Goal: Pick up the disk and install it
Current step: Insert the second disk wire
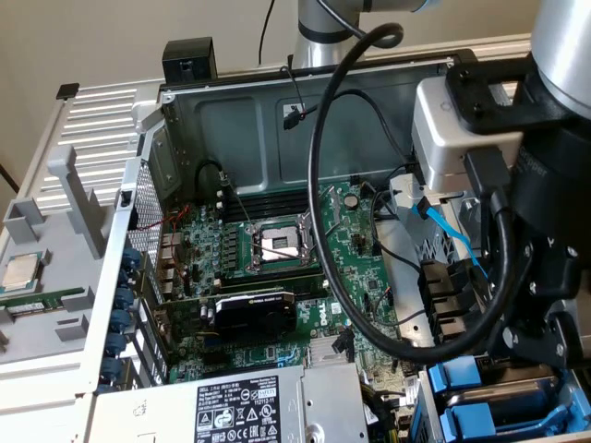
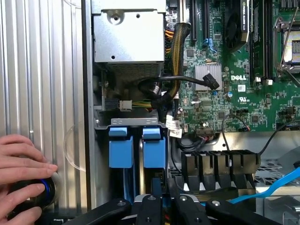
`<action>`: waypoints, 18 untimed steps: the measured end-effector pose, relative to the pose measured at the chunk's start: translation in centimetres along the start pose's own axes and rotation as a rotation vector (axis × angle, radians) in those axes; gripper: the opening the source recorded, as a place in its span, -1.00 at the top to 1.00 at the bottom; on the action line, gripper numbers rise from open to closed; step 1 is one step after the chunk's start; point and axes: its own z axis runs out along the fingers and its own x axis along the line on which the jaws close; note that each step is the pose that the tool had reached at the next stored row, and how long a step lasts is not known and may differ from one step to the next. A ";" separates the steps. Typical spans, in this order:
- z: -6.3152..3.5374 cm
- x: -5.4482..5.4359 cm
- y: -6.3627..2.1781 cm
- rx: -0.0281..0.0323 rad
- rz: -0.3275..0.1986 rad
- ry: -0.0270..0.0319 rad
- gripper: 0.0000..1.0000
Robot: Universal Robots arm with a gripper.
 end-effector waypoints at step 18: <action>0.16 0.1 -0.17 -0.0001 -0.001 -0.0044 0.67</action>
